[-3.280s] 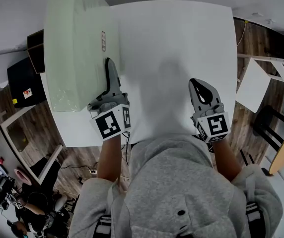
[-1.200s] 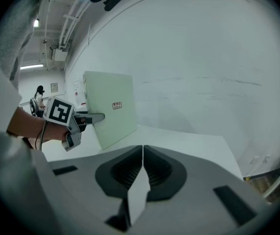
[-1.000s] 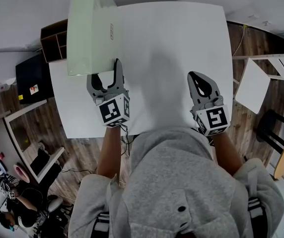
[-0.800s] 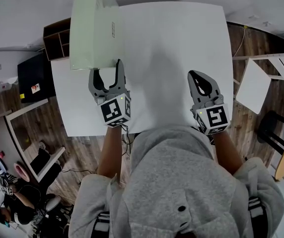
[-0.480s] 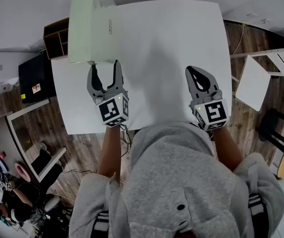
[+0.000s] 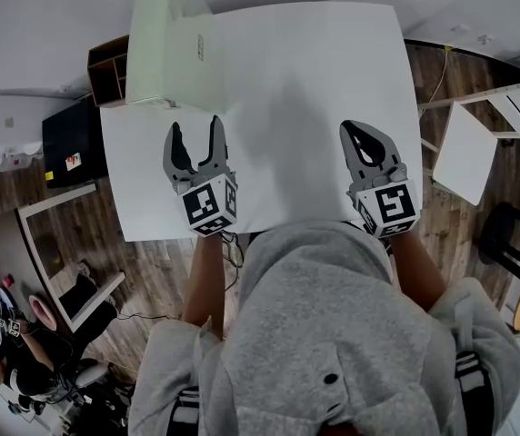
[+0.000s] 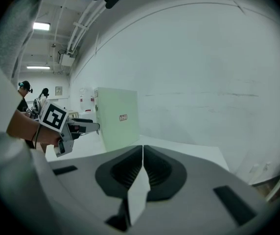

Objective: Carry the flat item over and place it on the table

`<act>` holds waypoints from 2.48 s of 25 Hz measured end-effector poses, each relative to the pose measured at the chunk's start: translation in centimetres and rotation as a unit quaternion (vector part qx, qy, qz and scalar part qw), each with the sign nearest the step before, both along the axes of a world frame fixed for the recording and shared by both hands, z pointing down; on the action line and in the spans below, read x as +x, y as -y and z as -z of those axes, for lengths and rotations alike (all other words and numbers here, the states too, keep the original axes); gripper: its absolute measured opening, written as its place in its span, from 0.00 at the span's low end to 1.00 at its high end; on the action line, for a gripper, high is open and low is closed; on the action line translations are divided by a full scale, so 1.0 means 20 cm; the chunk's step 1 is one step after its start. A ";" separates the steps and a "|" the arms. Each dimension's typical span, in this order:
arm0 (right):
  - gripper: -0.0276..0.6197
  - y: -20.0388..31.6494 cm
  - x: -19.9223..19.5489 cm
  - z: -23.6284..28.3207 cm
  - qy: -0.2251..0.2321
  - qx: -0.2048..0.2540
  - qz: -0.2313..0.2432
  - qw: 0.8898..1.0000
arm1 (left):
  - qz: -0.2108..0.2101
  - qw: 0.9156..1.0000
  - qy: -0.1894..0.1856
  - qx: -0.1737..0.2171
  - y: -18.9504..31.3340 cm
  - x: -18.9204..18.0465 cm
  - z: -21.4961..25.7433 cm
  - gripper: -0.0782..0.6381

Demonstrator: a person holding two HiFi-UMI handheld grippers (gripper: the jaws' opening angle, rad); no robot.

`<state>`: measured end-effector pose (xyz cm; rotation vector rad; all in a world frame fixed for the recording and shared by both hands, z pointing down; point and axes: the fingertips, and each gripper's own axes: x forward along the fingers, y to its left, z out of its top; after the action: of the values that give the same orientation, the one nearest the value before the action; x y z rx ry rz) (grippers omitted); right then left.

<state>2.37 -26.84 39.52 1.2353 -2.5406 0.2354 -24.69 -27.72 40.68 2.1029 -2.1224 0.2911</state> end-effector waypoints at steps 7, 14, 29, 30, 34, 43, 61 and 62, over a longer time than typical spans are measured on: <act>0.09 -0.05 0.08 0.07 0.009 0.022 0.000 1.000 | -0.007 1.000 -0.006 -0.004 -0.09 0.11 0.05 0.54; 0.09 -0.14 0.19 0.14 0.015 0.045 0.002 0.999 | -0.017 1.000 -0.002 0.005 -0.24 0.25 0.13 0.49; 0.09 -0.40 0.53 0.27 0.023 0.074 -0.025 0.997 | -0.006 1.000 -0.002 -0.003 -0.66 0.46 0.25 0.15; 0.09 -0.42 0.56 0.27 0.022 0.074 -0.028 0.997 | -0.007 1.000 0.000 -0.004 -0.68 0.48 0.25 0.15; 0.09 -0.49 0.63 0.27 0.021 0.074 -0.036 0.996 | -0.018 1.000 0.001 -0.014 -0.76 0.54 0.25 0.14; 0.09 -0.59 0.70 0.30 0.027 0.081 -0.058 0.995 | -0.044 0.999 0.010 -0.017 -0.81 0.61 0.29 0.14; 0.09 -0.85 0.48 0.37 0.013 0.095 -0.074 0.993 | -0.075 0.997 0.001 0.002 -1.00 0.48 0.39 0.14; 0.09 -0.87 0.46 0.37 0.013 0.095 -0.074 0.993 | -0.074 0.997 -0.001 0.002 -1.02 0.46 0.40 0.14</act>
<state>11.49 -9.44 32.06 1.5018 -2.5436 0.0424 -15.45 -7.27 32.76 2.2656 -1.9703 0.3017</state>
